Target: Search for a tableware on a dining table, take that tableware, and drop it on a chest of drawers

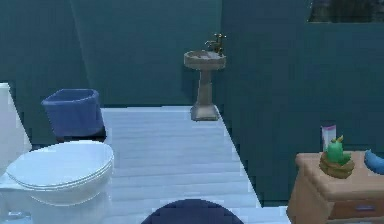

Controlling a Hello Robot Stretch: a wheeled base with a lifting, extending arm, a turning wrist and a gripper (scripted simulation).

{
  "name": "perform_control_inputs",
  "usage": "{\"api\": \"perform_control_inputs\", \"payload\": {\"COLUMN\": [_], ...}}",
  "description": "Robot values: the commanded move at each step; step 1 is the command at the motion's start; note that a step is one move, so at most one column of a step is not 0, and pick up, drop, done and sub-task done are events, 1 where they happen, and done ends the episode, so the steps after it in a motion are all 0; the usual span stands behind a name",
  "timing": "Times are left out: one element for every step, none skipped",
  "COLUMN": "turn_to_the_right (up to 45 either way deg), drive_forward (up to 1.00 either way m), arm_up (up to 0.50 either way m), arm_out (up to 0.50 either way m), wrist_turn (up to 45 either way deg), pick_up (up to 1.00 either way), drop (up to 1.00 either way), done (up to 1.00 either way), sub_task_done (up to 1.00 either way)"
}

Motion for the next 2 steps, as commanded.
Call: {"api": "perform_control_inputs", "payload": {"turn_to_the_right": [45.0,15.0], "drive_forward": [0.0,0.0], "arm_up": [0.0,0.0], "arm_out": [0.0,0.0], "wrist_turn": [0.0,0.0], "pick_up": [0.0,0.0], "drop": [0.0,0.0], "done": [0.0,0.0], "sub_task_done": [0.0,0.0]}}
